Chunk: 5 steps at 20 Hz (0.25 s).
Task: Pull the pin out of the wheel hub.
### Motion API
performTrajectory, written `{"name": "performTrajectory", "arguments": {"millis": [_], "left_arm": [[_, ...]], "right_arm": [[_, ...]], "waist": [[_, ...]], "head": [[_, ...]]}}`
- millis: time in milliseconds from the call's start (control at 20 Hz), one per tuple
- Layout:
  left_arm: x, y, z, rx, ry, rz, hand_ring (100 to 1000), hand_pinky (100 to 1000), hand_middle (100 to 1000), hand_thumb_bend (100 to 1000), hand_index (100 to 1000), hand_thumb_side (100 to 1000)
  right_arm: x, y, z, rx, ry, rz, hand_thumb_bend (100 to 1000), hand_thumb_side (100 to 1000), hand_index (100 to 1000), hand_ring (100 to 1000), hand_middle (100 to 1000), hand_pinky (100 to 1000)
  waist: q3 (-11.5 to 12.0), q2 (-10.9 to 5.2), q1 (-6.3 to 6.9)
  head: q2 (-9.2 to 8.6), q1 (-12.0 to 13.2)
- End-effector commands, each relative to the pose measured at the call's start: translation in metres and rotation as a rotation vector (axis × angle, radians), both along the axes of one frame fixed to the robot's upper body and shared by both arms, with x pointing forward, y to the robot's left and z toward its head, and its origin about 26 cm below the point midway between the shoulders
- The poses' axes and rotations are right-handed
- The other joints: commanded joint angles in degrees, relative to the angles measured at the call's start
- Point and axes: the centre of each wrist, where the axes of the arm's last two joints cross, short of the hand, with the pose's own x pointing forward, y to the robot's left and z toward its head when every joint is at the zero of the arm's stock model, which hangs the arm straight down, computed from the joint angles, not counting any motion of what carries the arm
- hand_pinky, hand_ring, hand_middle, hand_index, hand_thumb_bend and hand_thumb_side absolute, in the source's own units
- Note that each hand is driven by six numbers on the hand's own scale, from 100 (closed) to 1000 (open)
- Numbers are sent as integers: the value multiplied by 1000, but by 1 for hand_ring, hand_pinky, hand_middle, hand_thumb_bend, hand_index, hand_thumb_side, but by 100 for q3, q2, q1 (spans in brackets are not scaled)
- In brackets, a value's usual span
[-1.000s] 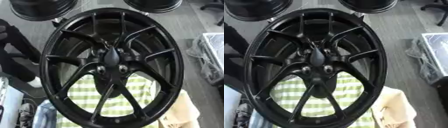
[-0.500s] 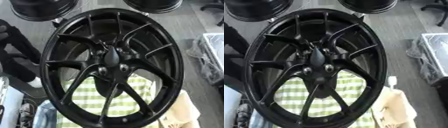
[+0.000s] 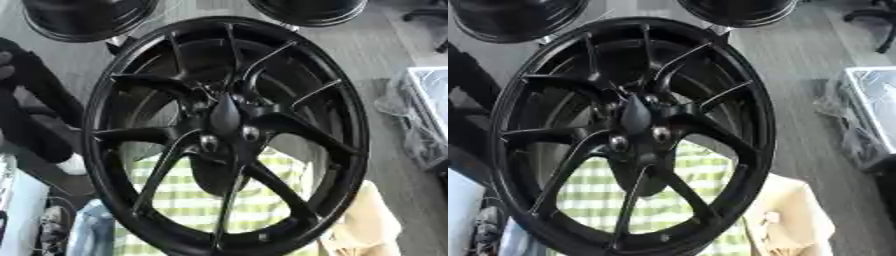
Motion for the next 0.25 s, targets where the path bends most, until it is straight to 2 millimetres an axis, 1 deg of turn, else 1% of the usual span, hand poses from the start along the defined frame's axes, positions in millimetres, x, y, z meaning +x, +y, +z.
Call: {"name": "performTrajectory", "arguments": {"millis": [50,100,150,250], "left_arm": [[-1,-1,9,15,-30,-8,694,727,694,300,769,755],[-1,-1,9,15,-30,-8,694,727,694,300,769,755],[-1,-4,8,11,-28,-23,697,727,704,298,772,754],[0,-11,7,2,-28,-58,701,727,711,300,776,754]], "right_arm": [[-1,3,10,17,-52,26,100,611,838,760,705,875],[-1,3,10,20,-53,27,100,611,838,760,705,875],[0,7,11,27,-64,54,100,647,773,726,649,876],[5,28,12,60,-103,170,100,653,777,722,650,883]], "waist": [[-5,-149,-1],[-5,-149,-1],[47,-181,44],[232,-195,95]], "head": [[15,-19],[15,-19],[38,-92],[38,-223]]}}
